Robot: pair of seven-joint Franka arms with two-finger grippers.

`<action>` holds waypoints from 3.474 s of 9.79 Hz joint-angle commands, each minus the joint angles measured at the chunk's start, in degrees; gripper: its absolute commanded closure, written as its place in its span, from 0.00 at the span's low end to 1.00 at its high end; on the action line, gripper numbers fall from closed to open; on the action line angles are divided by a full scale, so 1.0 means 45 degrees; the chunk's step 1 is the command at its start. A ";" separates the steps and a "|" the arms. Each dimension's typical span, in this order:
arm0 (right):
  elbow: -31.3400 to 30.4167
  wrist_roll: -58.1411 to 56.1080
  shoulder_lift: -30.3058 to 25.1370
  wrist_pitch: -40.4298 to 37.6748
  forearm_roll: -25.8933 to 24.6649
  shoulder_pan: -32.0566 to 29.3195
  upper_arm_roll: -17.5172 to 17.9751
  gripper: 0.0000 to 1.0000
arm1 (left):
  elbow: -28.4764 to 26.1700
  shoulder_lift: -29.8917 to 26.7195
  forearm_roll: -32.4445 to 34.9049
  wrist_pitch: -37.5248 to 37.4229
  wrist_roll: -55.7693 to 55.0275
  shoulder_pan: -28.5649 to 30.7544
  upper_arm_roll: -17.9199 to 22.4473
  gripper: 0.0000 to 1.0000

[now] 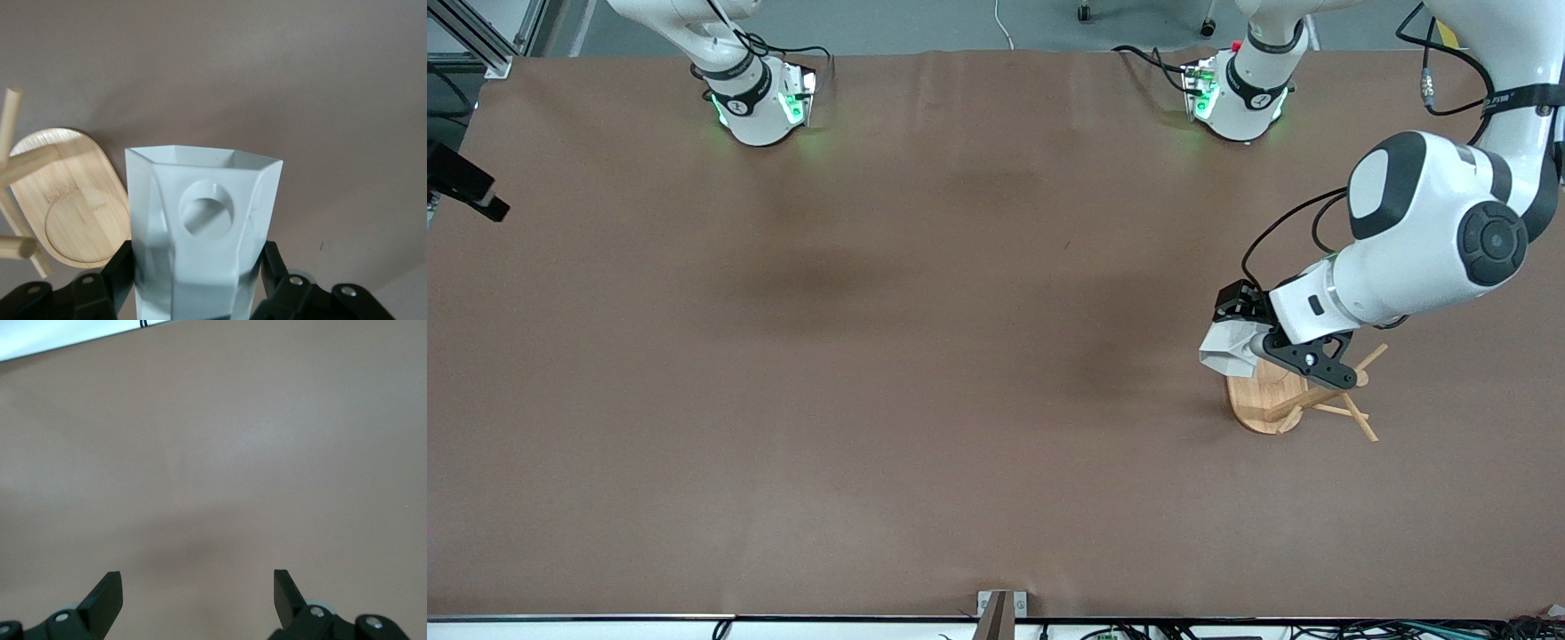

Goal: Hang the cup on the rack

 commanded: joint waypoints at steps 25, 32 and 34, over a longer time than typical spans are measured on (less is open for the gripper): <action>0.0252 -0.0436 0.0456 -0.0570 -0.0369 -0.0086 0.0077 0.00 | 0.0882 0.1182 0.0410 0.0280 0.0301 0.0721 0.1045 0.00; 0.0252 -0.0320 0.0456 -0.0590 -0.0369 -0.0066 0.0096 0.00 | 0.1101 -0.2153 0.0936 -0.1265 -0.2320 -0.0509 0.2095 0.00; 0.0077 -0.0085 0.0437 -0.0629 -0.0369 -0.0047 0.0096 0.00 | 0.1101 -0.3189 0.0995 -0.1865 -0.1714 -0.1715 0.3713 0.00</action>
